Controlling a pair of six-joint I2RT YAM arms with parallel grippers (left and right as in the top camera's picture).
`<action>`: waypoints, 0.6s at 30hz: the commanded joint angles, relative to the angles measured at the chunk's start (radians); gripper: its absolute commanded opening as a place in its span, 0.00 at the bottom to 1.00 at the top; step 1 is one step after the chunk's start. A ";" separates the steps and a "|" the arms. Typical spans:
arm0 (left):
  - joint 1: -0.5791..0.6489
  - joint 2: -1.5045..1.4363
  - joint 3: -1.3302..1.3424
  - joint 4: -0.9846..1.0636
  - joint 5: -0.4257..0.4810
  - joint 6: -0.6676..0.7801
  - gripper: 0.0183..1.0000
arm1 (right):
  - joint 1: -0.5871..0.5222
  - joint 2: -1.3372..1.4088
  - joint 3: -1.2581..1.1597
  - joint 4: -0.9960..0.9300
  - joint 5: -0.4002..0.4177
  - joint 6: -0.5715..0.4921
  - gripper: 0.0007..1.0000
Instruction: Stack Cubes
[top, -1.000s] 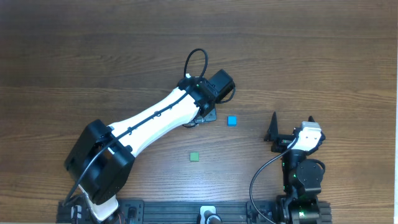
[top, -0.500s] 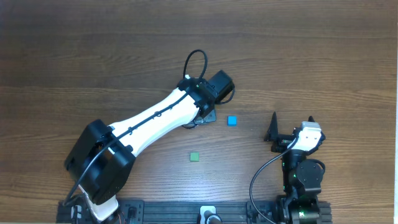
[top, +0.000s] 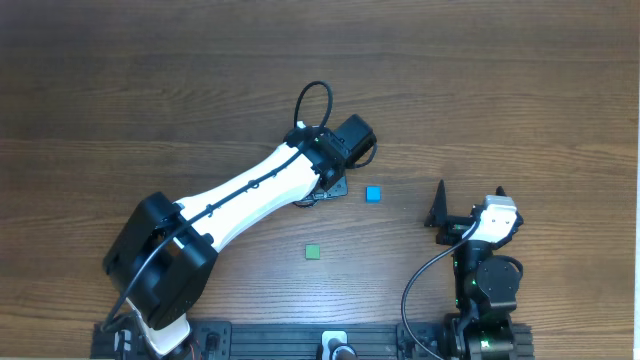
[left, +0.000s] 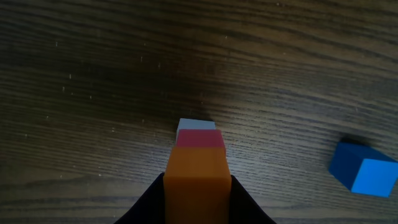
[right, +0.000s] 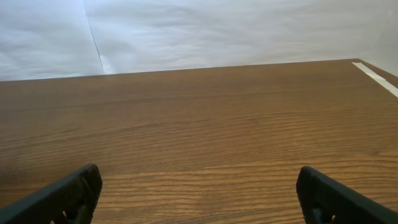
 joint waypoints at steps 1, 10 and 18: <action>0.005 0.000 -0.024 0.000 0.011 -0.015 0.26 | -0.007 -0.006 -0.007 -0.002 -0.008 0.002 0.99; 0.005 0.000 -0.024 0.000 0.011 -0.015 0.36 | -0.007 -0.006 -0.007 -0.002 -0.008 0.002 0.99; 0.005 0.000 -0.024 0.001 0.011 -0.015 0.40 | -0.007 -0.006 -0.007 -0.002 -0.008 0.002 0.99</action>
